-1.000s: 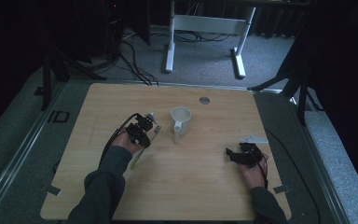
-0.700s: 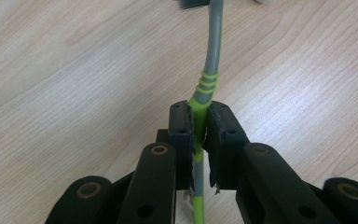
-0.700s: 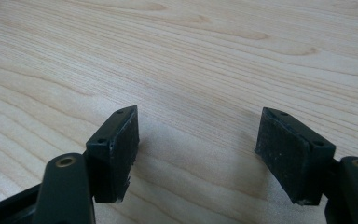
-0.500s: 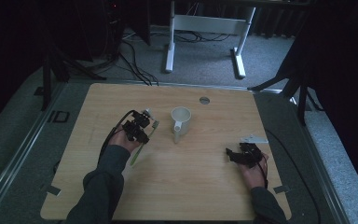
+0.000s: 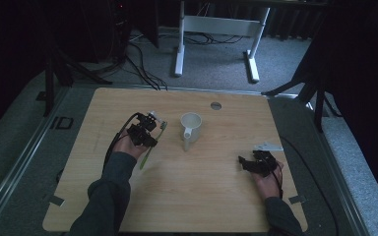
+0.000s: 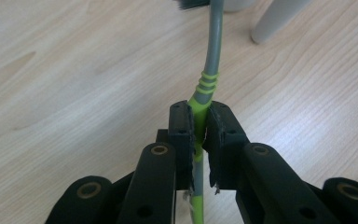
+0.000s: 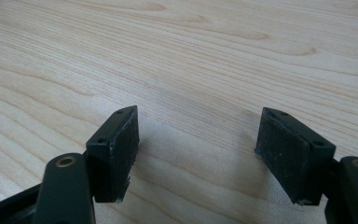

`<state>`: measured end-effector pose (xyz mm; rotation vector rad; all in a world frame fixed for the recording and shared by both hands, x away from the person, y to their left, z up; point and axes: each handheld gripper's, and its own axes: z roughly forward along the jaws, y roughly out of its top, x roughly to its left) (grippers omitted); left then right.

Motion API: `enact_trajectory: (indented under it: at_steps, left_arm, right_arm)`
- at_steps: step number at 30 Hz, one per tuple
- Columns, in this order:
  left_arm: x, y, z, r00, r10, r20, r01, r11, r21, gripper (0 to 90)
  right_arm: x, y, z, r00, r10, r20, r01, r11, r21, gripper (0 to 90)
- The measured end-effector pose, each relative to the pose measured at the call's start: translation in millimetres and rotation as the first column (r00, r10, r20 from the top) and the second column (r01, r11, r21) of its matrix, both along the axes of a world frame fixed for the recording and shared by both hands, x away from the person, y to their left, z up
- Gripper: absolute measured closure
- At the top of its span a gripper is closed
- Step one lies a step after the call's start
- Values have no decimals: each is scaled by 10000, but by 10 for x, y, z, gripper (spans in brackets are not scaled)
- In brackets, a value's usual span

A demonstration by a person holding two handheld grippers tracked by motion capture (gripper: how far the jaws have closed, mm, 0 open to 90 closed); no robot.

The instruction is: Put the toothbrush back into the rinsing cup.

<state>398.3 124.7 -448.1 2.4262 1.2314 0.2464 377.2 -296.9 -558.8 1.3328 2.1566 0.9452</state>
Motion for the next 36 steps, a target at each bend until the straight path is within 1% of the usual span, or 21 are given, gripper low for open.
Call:
enact_trajectory:
  at_steps: [6, 10, 16, 23, 25, 36]
  left_arm:
    - [-15, 29, 49, 9993, 116, 360, -108, 9997, -225, 812]
    - [-25, 44, 79, 9976, 162, 676, -135, 9991, -403, 812]
    - [-40, 51, 107, 9951, 173, 976, -124, 9986, -506, 812]
    - [-48, 52, 124, 9930, 166, 1166, -89, 9977, -668, 812]
    - [-52, 50, 130, 9911, 191, 1320, -100, 9976, -688, 812]
    - [-78, 51, 175, 9821, 221, 1872, -38, 9952, -976, 812]
  right_arm:
    - [0, 0, 0, 10000, 1, 2, -1, 10000, -1, 295]
    - [0, 0, 0, 10000, 1, -3, -1, 10000, -2, 294]
    - [0, 0, 0, 10000, -1, -2, 1, 10000, -1, 295]
    - [0, 0, 0, 10000, 2, 0, -2, 10000, -1, 294]
    - [0, 0, 0, 10000, 3, 0, -3, 10000, -2, 295]
    - [1, -1, 0, 10000, 6, 0, -6, 10000, -1, 294]
